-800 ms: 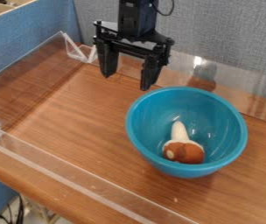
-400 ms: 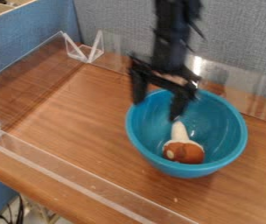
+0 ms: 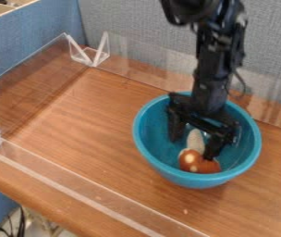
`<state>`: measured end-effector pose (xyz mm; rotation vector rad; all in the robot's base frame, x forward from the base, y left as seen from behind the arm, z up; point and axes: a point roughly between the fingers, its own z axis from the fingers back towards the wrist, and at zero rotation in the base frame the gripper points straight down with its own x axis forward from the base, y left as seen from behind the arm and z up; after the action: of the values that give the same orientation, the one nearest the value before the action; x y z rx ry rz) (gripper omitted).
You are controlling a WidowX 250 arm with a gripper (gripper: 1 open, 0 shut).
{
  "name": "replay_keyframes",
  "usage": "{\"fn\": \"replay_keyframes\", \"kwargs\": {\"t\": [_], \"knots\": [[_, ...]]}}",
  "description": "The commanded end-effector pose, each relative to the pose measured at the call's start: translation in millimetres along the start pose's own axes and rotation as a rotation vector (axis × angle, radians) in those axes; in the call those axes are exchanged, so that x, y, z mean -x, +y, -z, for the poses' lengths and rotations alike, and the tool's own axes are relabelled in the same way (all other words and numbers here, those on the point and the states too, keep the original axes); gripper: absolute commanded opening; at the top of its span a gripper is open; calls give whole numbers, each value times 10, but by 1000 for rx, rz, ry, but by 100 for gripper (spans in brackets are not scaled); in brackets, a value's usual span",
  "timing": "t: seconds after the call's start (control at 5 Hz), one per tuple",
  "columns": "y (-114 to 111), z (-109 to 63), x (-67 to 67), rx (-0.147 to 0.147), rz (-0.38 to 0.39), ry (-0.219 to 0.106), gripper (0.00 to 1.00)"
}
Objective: Remove the mushroom from inside the blue bowl and put it on the table
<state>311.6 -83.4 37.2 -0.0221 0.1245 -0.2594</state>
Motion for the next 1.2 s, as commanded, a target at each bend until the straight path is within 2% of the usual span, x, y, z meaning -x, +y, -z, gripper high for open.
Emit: {"fn": "replay_keyframes", "kwargs": {"t": [0.0,0.2,0.4,0.6,0.8,1.0], "knots": [[-1,65,-47,-10,66,-14,0],[49,101,-26,-17,122,-16,0],[60,111,27,-6,61,-26,100],[64,129,79,5,1,-34,0],[119,114,61,17,-77,-41,100],[173,107,41,27,-155,-44,100]]}}
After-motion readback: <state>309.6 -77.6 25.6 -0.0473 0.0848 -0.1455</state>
